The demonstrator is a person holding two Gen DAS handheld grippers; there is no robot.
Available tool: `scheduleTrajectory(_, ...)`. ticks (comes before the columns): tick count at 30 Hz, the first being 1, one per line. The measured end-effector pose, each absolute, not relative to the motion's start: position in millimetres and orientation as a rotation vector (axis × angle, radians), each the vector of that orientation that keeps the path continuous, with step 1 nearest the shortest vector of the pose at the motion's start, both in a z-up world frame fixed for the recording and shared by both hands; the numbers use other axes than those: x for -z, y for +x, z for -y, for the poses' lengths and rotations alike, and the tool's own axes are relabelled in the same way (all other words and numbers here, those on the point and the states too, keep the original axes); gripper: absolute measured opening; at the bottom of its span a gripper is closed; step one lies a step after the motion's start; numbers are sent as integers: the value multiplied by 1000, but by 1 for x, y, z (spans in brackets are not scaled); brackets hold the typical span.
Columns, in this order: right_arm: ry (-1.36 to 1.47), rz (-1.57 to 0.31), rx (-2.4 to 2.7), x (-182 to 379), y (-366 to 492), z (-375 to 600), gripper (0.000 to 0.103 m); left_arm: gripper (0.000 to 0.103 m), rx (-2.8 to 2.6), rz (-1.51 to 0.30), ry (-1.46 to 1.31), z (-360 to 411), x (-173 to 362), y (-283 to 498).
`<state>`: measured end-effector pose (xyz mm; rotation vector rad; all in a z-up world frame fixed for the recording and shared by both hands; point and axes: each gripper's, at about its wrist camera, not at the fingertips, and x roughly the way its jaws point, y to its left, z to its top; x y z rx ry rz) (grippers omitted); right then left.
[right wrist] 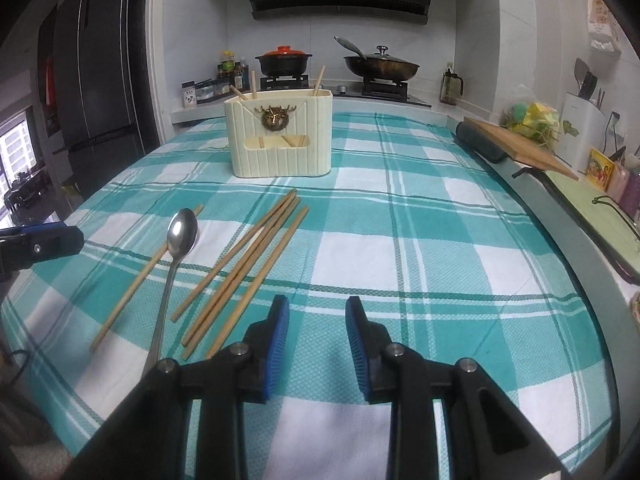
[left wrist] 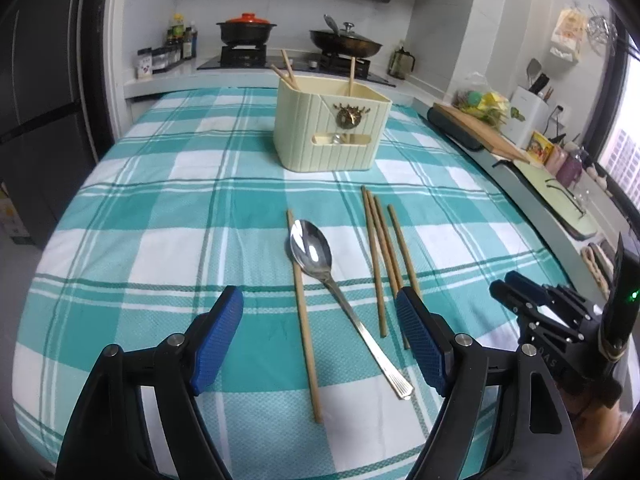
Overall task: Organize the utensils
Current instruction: 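Move both tools back over the chopsticks and spoon on the cloth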
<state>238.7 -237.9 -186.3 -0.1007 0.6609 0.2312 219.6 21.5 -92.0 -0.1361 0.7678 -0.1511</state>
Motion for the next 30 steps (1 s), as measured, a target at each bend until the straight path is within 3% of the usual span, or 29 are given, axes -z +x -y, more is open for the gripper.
scheduleTrajectory(30,-157,-577,-208,175,213,228,30,86,136,-743,-103,-15,90,215)
